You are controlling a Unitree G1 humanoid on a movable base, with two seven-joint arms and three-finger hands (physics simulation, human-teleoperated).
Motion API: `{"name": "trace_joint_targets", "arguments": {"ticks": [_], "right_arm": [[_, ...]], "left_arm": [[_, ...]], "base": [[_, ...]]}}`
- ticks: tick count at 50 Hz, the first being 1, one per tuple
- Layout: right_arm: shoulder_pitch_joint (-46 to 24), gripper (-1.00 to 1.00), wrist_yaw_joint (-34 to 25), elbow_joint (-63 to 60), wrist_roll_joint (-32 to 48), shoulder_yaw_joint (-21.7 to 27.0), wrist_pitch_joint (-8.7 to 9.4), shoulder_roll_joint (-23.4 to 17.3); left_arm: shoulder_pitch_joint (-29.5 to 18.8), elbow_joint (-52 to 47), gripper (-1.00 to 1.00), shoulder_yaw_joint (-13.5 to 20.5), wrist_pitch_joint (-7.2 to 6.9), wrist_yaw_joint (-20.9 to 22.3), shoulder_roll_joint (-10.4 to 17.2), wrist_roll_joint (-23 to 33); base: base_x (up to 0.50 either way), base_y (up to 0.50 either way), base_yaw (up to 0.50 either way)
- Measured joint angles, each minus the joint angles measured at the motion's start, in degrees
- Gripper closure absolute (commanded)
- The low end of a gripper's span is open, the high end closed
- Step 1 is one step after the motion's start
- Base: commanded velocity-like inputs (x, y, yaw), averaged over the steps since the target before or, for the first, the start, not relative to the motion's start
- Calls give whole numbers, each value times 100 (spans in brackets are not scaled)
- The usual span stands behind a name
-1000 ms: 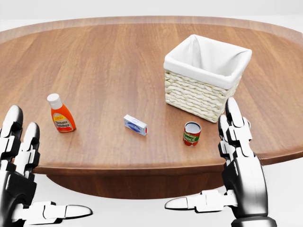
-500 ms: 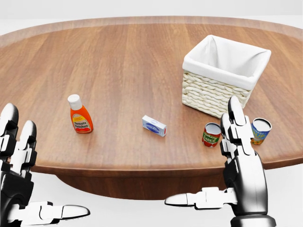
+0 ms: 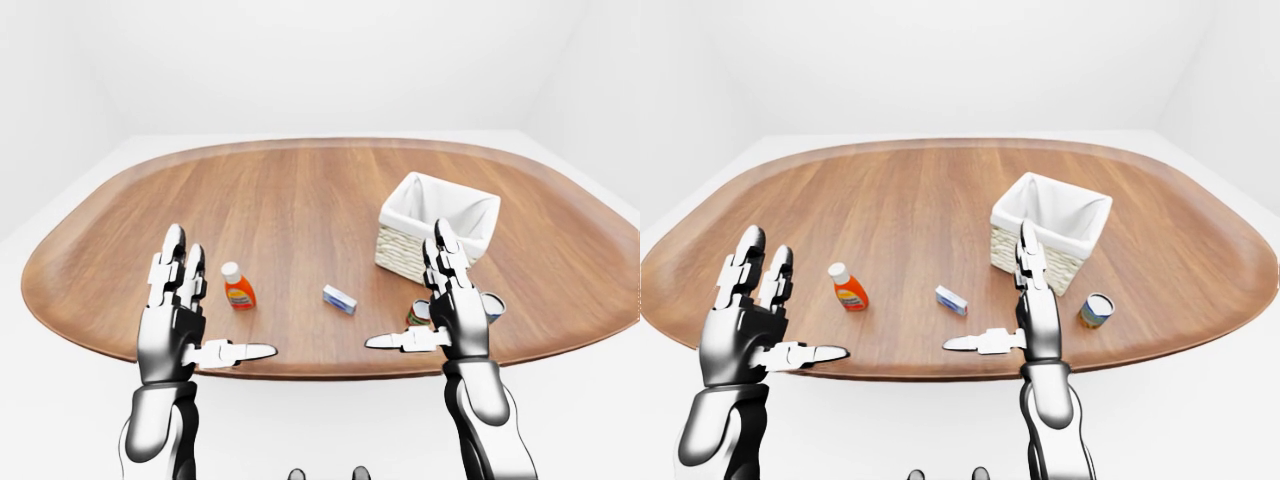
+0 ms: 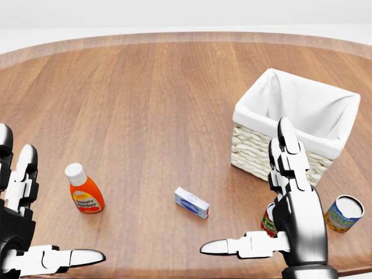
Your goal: Pick up the ketchup, and put it in the basket.
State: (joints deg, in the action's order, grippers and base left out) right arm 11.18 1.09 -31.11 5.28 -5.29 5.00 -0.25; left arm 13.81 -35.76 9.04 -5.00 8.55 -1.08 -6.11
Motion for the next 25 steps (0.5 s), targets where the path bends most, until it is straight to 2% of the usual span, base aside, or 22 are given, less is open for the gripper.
{"name": "trace_joint_targets", "arguments": {"ticks": [25], "right_arm": [[16, -100, -9, -19, 18, -14, 0, -5]], "left_arm": [[23, -6, -100, -20, 0, 17, -8, 50]], "base": [[50, 0, 0]]}}
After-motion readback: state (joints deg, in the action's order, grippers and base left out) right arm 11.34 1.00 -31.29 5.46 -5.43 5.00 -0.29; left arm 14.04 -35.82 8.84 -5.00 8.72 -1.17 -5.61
